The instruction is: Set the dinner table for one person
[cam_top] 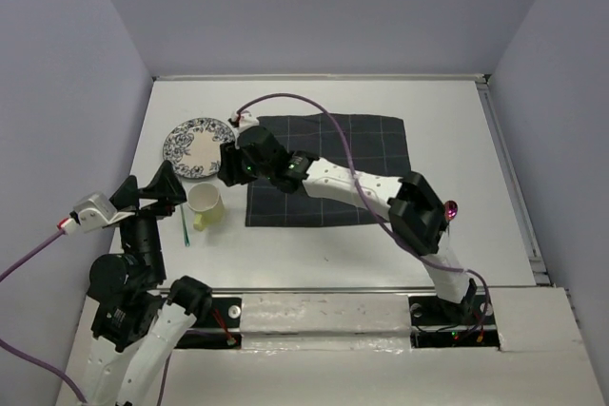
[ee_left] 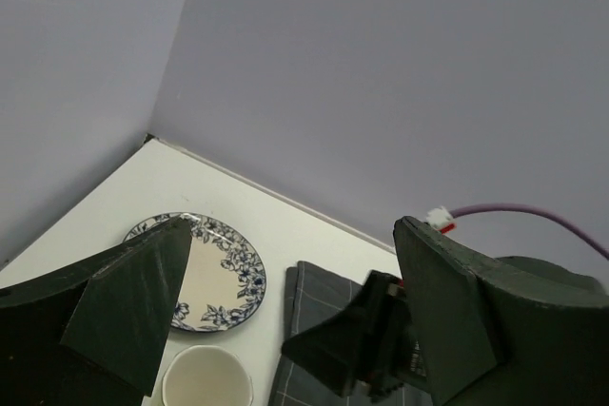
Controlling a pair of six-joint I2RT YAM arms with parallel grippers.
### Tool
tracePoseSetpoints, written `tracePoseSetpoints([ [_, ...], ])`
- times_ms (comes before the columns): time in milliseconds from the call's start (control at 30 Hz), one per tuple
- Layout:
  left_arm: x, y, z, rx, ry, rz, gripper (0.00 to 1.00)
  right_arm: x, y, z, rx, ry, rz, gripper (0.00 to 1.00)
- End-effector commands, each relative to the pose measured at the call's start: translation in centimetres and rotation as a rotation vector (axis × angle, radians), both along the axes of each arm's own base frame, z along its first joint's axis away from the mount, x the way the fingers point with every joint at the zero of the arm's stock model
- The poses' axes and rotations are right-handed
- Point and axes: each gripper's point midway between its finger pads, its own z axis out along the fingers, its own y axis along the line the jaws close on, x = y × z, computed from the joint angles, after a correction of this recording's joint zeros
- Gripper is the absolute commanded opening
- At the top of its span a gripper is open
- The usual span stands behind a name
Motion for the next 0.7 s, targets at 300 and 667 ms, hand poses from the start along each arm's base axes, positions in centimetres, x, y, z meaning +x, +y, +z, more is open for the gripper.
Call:
tracePoseSetpoints([
  [300, -0.7, -0.1, 1.6, -0.029, -0.084, -0.026, 0.99, -1.3, 4.5, -2.5, -0.061, 0.008, 0.094, 0.52],
  [667, -0.7, -0.1, 1.5, -0.027, -0.084, -0.023, 0.99, -2.8, 5.6, -5.6, -0.12, 0.035, 0.122, 0.4],
])
